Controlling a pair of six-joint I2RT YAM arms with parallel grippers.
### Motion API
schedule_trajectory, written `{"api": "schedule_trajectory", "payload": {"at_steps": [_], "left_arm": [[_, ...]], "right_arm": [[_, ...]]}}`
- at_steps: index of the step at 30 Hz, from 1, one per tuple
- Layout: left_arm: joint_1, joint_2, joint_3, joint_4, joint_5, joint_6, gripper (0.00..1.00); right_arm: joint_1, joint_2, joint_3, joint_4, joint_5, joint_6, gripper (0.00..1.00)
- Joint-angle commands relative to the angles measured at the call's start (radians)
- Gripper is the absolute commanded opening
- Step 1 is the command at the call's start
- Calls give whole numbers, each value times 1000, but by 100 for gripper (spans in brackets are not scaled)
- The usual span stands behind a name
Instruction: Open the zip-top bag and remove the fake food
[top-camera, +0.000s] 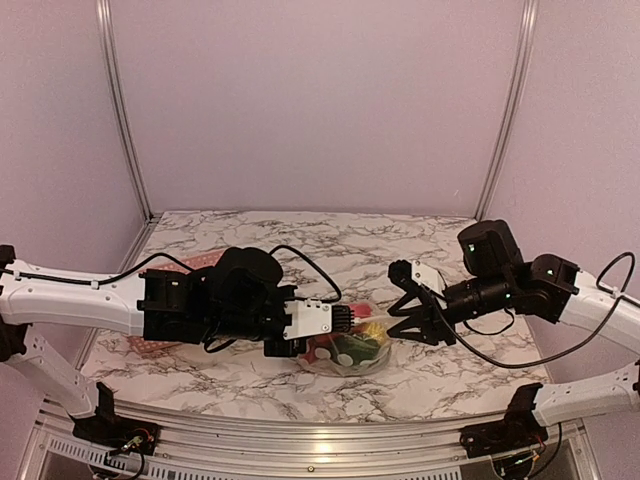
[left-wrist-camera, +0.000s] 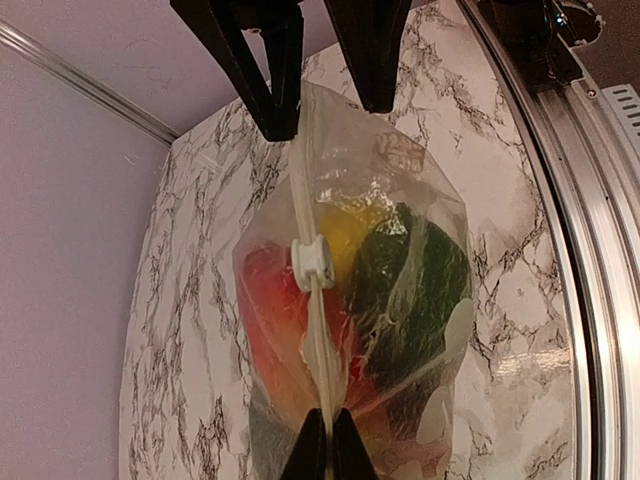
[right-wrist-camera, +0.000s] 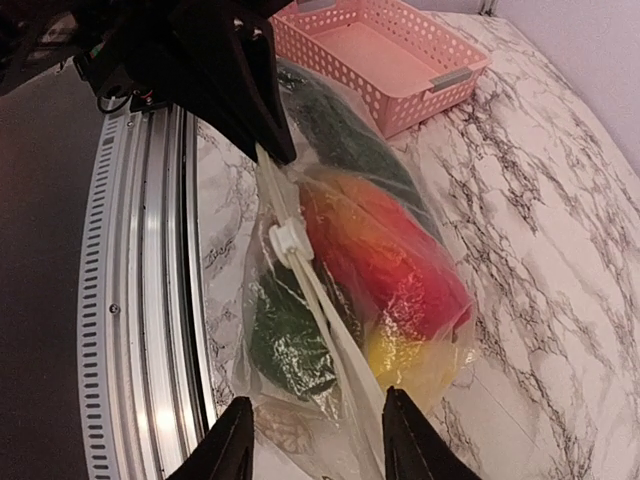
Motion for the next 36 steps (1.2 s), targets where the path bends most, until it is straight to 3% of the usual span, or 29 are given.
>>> {"api": "schedule_trajectory", "payload": {"at_steps": [1,4,9,15,20,22,27,36], "left_arm": [[-4,-47,-20,63,-1,22,0],[-4,-38,-18,65,8,31,0],[-4,-36,-11,63,13,32,0],[-4,-48,-24,73,-13,20,0],[-4,-56,-22,91,-28,-22,0],[-5,-55,-9,94,-19,-48,11],[-20,-4,66,68,21,-116,27],[-38,131,161,104,12,-176,30]], "right_arm": [[6,30,25,27,60,-38,42],[6,30,24,41,83,-38,50],[6,39,29,76,103,-54,54],[7,82,43,57,46,-61,36],[8,64,35,54,31,-39,10],[8,56,41,55,34,-28,1],[7,37,46,78,36,-3,0],[7,26,39,76,35,0,0]]}}
